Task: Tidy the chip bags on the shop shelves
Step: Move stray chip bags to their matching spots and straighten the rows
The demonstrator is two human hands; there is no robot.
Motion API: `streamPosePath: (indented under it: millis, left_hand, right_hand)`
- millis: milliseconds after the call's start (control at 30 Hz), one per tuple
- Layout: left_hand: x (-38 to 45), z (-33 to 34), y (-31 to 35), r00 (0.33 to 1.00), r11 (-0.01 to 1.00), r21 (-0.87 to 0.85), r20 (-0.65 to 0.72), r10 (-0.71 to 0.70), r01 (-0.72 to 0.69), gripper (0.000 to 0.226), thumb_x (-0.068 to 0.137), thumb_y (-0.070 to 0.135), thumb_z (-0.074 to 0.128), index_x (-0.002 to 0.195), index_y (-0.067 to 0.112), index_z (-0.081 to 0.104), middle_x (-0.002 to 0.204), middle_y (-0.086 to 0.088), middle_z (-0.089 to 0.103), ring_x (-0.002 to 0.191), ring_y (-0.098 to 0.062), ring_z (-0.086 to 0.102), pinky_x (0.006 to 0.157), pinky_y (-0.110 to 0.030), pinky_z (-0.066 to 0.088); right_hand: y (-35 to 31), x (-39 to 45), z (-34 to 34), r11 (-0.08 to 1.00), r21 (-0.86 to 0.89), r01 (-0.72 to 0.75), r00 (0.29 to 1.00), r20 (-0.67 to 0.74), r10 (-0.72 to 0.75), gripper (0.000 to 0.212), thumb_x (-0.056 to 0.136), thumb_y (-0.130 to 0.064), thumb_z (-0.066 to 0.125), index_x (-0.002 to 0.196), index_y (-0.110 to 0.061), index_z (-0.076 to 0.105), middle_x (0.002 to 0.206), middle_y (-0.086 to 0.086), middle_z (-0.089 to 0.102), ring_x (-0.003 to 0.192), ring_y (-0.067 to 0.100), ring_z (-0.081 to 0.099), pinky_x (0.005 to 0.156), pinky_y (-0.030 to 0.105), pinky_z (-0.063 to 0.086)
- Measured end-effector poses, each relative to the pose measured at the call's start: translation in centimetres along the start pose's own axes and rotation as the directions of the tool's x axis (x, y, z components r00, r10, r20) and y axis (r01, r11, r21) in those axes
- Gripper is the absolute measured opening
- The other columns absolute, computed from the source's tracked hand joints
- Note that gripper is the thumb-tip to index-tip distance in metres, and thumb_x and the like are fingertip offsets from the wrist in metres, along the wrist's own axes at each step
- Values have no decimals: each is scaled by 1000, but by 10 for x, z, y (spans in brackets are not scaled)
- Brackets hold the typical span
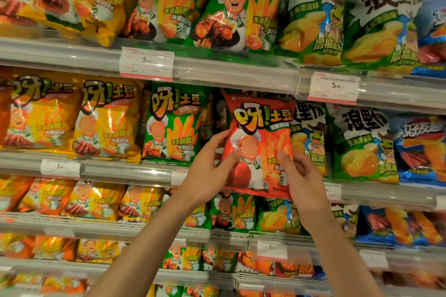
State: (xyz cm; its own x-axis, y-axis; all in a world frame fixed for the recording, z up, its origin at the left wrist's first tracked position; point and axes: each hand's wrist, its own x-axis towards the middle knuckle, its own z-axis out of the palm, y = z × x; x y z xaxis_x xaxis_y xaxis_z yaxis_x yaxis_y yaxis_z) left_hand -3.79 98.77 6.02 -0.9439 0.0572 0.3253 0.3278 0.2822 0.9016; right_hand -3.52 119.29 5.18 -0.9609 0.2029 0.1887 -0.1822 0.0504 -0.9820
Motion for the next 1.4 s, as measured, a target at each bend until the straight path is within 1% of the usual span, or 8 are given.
streamPosePath:
  millis: [167, 300, 433, 533, 700, 900, 1233, 1400]
  left_hand:
    - [-34, 6, 0, 999, 999, -35, 27, -33, 34, 48, 92, 51, 58, 138, 50, 45, 123, 35, 55, 109, 13, 57, 95, -35, 56]
    - [-64, 4, -10, 996, 995, -36, -10, -93, 92, 52, 91, 52, 60, 140, 50, 45, 131, 27, 58, 116, 4, 58, 96, -38, 55]
    - [-94, -9, -22, 988, 991, -22, -74, -136, 135, 52, 90, 46, 60, 141, 44, 47, 127, 31, 57, 107, 14, 57, 80, -13, 52]
    - [-114, -29, -31, 981, 986, -35, -103, -166, 163, 49, 92, 40, 62, 140, 40, 49, 123, 33, 58, 107, 14, 58, 76, -8, 50]
    - [-136, -76, -46, 976, 983, -51, -123, -182, 176, 47, 93, 38, 64, 138, 42, 50, 128, 26, 61, 109, 9, 60, 77, -9, 51]
    - [-156, -178, -59, 984, 989, -71, -119, -134, 126, 45, 92, 35, 66, 135, 41, 53, 127, 24, 63, 112, 6, 61, 81, -13, 52]
    - [-205, -409, -100, 961, 995, -33, -260, -96, 91, 45, 91, 33, 69, 134, 36, 56, 127, 17, 66, 114, -3, 63, 92, -32, 55]
    - [-212, -499, -121, 925, 997, -5, -374, -69, 73, 45, 89, 34, 70, 132, 33, 57, 128, 15, 65, 118, -5, 61, 101, -36, 51]
  right_hand:
    - [17, -37, -9, 999, 20, 30, 999, 24, -30, 25, 94, -41, 63, 100, -17, 66, 67, -16, 66, 60, -2, 58, 57, 12, 45]
    - [35, -55, -5, 999, 23, -23, 999, 39, 22, 24, 92, -44, 64, 105, -25, 69, 91, -10, 74, 79, -2, 66, 68, 14, 47]
    - [46, -76, 13, 999, -5, -32, 991, 133, 32, 18, 97, -38, 62, 97, -20, 66, 64, -9, 64, 56, 4, 54, 54, 16, 40]
    - [48, -95, 33, 997, 40, -60, 984, 169, 53, 13, 97, -37, 64, 98, -24, 67, 83, 7, 73, 71, 26, 65, 62, 38, 52]
    - [51, -116, 80, 995, 29, -100, 980, 173, 93, 16, 95, -37, 66, 106, -26, 68, 89, -1, 75, 72, 5, 62, 64, 22, 46]
    - [36, -150, 171, 995, 13, -98, 983, 157, 94, 15, 93, -39, 67, 106, -32, 67, 97, -17, 76, 93, 0, 70, 79, 23, 49]
    - [5, -212, 400, 983, 177, -55, 958, 286, 2, 31, 88, -32, 72, 108, -9, 68, 101, 15, 77, 96, 34, 72, 82, 43, 56]
    - [-8, -213, 500, 981, 189, -37, 926, 375, -38, 22, 78, -36, 72, 95, -22, 72, 94, 4, 79, 91, 21, 73, 86, 40, 57]
